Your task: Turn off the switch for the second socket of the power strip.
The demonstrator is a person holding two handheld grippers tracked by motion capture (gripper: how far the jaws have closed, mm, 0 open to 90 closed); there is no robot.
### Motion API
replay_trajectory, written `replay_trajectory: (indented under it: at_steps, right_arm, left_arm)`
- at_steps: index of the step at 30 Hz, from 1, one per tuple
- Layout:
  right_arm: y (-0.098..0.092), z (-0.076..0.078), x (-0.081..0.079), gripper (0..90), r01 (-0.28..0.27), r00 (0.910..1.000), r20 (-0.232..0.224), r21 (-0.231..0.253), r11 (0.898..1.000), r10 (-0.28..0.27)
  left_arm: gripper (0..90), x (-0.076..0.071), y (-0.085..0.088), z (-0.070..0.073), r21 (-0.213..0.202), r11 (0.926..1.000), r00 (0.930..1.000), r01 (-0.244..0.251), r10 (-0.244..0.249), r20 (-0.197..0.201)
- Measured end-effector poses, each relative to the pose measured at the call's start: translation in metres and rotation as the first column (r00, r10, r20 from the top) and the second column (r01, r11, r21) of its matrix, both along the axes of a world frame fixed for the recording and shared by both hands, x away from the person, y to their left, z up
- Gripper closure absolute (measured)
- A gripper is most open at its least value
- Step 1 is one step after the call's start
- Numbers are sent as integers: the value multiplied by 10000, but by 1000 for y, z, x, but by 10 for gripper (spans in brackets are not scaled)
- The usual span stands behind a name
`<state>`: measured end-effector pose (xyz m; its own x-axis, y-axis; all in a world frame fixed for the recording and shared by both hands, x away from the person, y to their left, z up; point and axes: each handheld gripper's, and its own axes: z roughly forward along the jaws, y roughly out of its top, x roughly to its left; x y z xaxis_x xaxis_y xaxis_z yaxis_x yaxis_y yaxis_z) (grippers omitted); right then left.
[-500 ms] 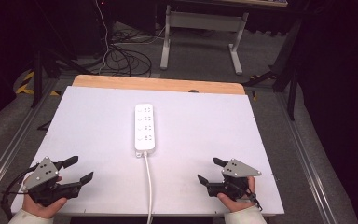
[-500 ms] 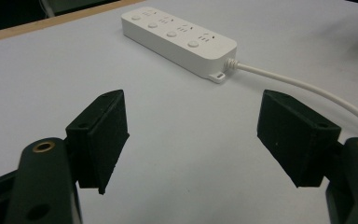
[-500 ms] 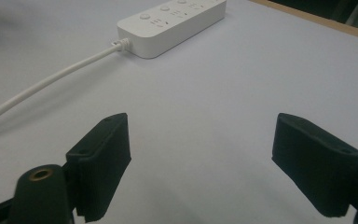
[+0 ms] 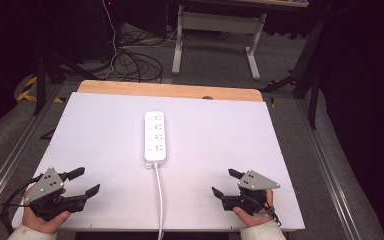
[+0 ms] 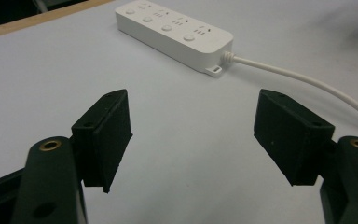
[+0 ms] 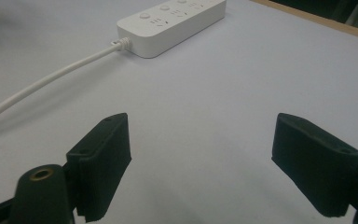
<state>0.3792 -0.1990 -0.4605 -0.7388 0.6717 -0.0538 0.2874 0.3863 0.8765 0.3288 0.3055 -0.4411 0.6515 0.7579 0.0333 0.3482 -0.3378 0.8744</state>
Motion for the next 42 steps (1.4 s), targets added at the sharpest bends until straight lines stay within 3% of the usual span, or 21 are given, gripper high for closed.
replay_trajectory:
  at_steps: [8,9,12,17,20,25,26,38,42]
  right_arm:
    - [1,0,0,197,-18,10000,-25,-7,10000,18]
    - [1,0,0,197,-17,10000,-31,-7,10000,17]
    - [1,-1,0,197,-9,10000,-63,10,10000,9]
    - [2,-1,0,197,6,10000,-98,-23,10000,-6]
    - [2,-2,0,197,10,9999,-119,-57,10000,-10]
    - [2,-2,0,197,0,9999,-107,-52,10000,-1]
    - [2,-2,0,197,-3,9999,-116,-47,10000,2]
    - [2,-3,1,197,-21,9999,-166,-41,10000,20]
    - [2,-3,1,197,-20,9998,-178,-38,10000,20]
  left_arm:
    - [347,3,-3,8,37,9999,9999,-134,134,-12]
    - [384,8,-3,10,9,10000,9996,96,-95,-250]
    - [419,14,-5,15,-56,9991,9982,409,-411,-429]
    - [450,23,-11,25,10,9994,9992,332,-331,-221]
    - [450,32,-16,30,29,9989,9977,478,-476,-480]
    - [452,43,-22,37,117,9978,9961,655,-647,-592]
    - [452,45,-25,38,-18,9979,9951,652,-652,-740]
    - [449,67,-43,54,650,9941,9942,868,-822,-692]
    - [451,71,-48,56,641,9940,9942,885,-842,-672]
